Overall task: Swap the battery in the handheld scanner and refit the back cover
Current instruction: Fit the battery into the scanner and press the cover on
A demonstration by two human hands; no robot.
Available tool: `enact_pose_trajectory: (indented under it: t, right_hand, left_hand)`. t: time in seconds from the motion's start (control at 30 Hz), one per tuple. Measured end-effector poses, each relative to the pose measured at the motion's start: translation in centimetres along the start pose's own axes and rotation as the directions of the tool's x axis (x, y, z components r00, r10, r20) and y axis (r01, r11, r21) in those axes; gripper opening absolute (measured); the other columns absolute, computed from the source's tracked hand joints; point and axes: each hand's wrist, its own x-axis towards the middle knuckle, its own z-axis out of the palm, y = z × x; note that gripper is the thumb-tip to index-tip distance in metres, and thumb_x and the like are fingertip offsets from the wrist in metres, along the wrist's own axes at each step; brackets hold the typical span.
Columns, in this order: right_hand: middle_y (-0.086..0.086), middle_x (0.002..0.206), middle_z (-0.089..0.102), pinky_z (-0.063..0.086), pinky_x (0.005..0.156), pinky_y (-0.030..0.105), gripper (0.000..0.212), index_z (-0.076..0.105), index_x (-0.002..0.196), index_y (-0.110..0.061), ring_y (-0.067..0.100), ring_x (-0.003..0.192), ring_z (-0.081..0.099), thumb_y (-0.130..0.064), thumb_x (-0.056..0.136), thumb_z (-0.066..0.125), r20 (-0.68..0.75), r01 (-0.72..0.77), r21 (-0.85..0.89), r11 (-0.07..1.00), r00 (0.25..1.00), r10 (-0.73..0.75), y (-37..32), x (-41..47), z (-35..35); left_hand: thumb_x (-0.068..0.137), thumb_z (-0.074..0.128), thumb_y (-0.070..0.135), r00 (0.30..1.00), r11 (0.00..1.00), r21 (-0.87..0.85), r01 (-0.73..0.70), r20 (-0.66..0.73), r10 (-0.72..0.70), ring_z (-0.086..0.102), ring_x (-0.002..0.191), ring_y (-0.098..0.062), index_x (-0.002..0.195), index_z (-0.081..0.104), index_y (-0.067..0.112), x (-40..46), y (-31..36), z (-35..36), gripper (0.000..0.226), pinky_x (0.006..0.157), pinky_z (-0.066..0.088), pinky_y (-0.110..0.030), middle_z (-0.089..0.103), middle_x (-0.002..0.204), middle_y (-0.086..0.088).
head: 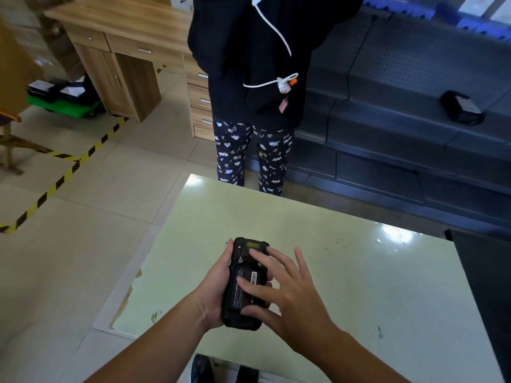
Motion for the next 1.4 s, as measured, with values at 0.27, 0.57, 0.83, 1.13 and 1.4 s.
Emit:
enact_pose_trajectory:
  t: [0.27, 0.57, 0.83, 1.13, 1.4]
  right_hand:
    - [-0.003, 0.161, 0.046, 0.025, 0.116, 0.074, 0.041, 0.069, 0.129, -0.043, 0.027, 0.149, 0.041, -0.062, 0.094, 0.060, 0.021, -0.031, 0.073, 0.997, 0.999, 0.029, 1.2, 0.2, 0.7]
    - [-0.006, 0.153, 0.052, 0.033, 0.121, 0.049, 0.042, 0.059, 0.143, -0.027, 0.012, 0.144, 0.043, -0.041, 0.103, 0.057, -0.145, -0.386, 0.338, 0.859, 0.880, 0.452, 7.1, -0.4, 1.6]
    - [-0.004, 0.165, 0.029, 0.038, 0.112, 0.036, 0.107, 0.020, 0.163, -0.028, 0.022, 0.147, 0.033, -0.065, 0.079, 0.074, 0.587, -0.345, -0.143, 0.928, 0.725, 0.360, 13.6, -7.2, 9.3]
    - [0.008, 0.124, 0.059, 0.055, 0.093, 0.047, 0.101, 0.058, 0.133, -0.017, 0.031, 0.109, 0.062, -0.063, 0.050, 0.092, 0.441, -0.312, -0.213, 0.926, 0.815, 0.376, 15.0, -7.9, 11.2]
    - [0.005, 0.133, 0.054, 0.055, 0.092, 0.039, 0.096, 0.051, 0.144, -0.017, 0.028, 0.115, 0.058, -0.061, 0.065, 0.084, 0.477, -0.313, -0.197, 0.929, 0.797, 0.369, 14.6, -8.0, 11.0]
  left_hand:
    - [0.082, 0.040, 0.088, 0.999, 1.000, -0.012, -0.024, -0.029, 0.024, 0.067, 0.078, -0.026, 0.108, 0.076, 0.005, 0.6, 0.0, 0.4, 0.094, 0.066, 0.059, -0.036, 0.072, 0.097, -0.013]
    - [0.090, 0.042, 0.080, 0.995, 0.974, -0.218, -0.058, 0.068, 0.074, 0.064, 0.077, -0.034, 0.139, 0.060, 0.005, 2.1, 0.5, 0.8, 0.091, 0.075, 0.056, -0.043, 0.067, 0.100, -0.022]
    - [0.092, 0.042, 0.058, 0.995, 0.975, -0.221, -0.026, 0.086, 0.046, 0.062, 0.082, -0.038, 0.117, 0.064, -0.012, 2.0, 0.5, -1.1, 0.078, 0.080, 0.055, -0.046, 0.067, 0.110, -0.028]
    - [0.096, 0.038, 0.065, 0.991, 0.976, -0.191, -0.108, 0.061, 0.122, 0.073, 0.095, -0.036, 0.135, 0.063, -0.001, 1.4, 0.9, -1.3, 0.080, 0.089, 0.061, -0.048, 0.066, 0.131, -0.028]
    - [0.098, 0.054, 0.047, 0.986, 0.978, -0.129, -0.165, 0.000, 0.167, 0.074, 0.091, -0.031, 0.127, 0.069, 0.000, 0.7, 1.2, -1.0, 0.057, 0.088, 0.062, -0.044, 0.069, 0.129, -0.025]
